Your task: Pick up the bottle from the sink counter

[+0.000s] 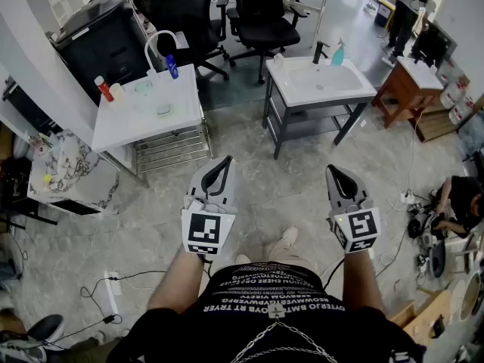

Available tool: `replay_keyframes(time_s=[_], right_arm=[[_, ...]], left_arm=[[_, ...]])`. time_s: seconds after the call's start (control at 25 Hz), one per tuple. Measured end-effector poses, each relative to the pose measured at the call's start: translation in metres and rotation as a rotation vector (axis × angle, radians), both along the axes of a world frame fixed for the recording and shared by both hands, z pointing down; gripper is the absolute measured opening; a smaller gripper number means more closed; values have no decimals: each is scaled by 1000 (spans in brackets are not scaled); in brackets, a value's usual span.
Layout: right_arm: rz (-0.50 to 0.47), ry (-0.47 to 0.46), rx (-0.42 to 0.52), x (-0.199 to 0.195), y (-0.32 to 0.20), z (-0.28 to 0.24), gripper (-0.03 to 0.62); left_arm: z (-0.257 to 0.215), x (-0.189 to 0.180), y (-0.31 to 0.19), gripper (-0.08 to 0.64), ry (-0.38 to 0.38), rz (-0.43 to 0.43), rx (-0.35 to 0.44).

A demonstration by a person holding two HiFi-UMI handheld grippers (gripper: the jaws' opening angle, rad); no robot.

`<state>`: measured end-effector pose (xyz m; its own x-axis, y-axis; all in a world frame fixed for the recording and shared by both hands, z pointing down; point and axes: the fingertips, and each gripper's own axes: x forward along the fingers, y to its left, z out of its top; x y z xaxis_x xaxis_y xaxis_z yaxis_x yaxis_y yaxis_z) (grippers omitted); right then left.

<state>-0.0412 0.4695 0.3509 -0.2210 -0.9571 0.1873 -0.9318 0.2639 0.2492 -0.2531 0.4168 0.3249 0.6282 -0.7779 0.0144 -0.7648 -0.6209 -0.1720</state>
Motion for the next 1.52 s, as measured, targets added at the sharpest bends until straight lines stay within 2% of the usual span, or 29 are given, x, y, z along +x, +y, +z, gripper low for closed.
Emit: replay_keyframes(time_s=[0.24,0.44,0.6,0.84,0.96,1.08,1.24,1.52], right_arm=[[-14,9,0,-4,-1,-4,-3],[5,-19,42,-7,2,-10,-3],[26,-31,29,-5,-2,-6,-2],[11,-76,-8,-7,-22,14,140],[17,-139,-33,-4,-38,31,204],[21,-186,-68,7,-53,45,303],[-1,-190,-62,16,-84,42,319],[-26,-191,-75,32,-148,47,324]], left_arm=[[7,3,1,5,17,10,-28],[3,-6,-2,5,92,-17,-14],[6,-6,-6,5,94,-1,-12],[32,-2,-25,5,64,15,-36],[46,-1,-38,5,63,13,-61],[48,3,-48,6,64,6,-63],[43,12,-74,5,77,15,-50],[55,32,-132,6,53,-4,-82]])
